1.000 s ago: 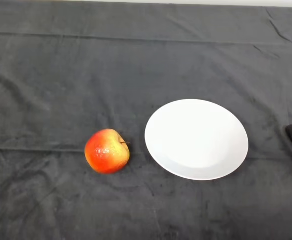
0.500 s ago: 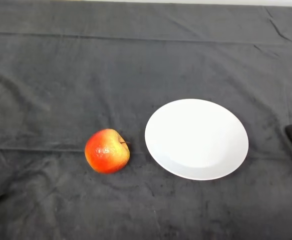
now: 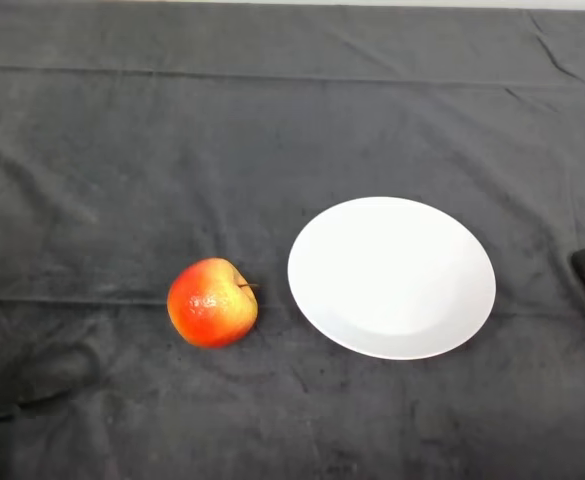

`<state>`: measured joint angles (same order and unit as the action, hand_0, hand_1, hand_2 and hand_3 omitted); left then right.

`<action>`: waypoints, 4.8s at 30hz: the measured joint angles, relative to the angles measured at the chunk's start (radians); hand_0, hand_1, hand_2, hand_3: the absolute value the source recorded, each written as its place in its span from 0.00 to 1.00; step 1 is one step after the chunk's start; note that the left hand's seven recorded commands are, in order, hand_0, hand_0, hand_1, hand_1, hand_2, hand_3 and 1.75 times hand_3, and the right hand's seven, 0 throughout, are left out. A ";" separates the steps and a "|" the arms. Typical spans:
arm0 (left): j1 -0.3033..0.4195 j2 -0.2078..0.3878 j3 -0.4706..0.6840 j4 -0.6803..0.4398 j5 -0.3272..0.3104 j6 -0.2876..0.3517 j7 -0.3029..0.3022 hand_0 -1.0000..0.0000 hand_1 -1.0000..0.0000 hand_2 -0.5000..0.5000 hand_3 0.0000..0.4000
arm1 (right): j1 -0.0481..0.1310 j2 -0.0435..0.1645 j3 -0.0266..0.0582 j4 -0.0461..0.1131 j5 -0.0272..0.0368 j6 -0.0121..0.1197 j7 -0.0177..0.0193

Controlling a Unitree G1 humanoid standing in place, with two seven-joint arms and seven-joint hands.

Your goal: Move the apple to the plate

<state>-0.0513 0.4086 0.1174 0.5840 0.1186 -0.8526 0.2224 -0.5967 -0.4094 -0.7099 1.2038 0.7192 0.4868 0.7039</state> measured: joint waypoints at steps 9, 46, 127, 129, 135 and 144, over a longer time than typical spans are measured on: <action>-0.007 -0.030 -0.082 -0.001 0.047 0.063 0.005 1.00 1.00 0.50 0.00 | 0.000 0.000 -0.0001 0.000 0.0000 0.000 -0.0001; -0.218 -0.104 -0.417 -0.033 0.078 0.283 0.062 1.00 1.00 0.50 0.00 | 0.000 0.000 -0.0001 0.000 0.0002 0.000 -0.0002; -0.440 -0.166 -0.828 -0.123 0.119 0.458 0.257 0.00 0.00 0.50 1.00 | 0.000 0.000 -0.0001 0.000 0.0004 0.000 -0.0005; -0.452 -0.167 -0.838 -0.111 0.111 0.458 0.264 0.00 0.00 0.50 1.00 | 0.000 0.000 -0.0001 0.000 0.0004 0.000 -0.0005; -0.457 -0.172 -0.862 -0.104 0.091 0.456 0.273 0.00 0.00 0.50 1.00 | 0.000 0.000 -0.0002 0.000 0.0004 0.000 -0.0005; -0.493 -0.178 -0.897 -0.069 0.082 0.454 0.288 0.00 0.00 0.50 1.00 | 0.000 0.000 -0.0002 0.000 0.0005 0.000 -0.0004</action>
<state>-0.5448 0.2308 -0.7792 0.5155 0.2008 -0.3988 0.5105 -0.5968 -0.4096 -0.7101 1.2035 0.7197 0.4867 0.7035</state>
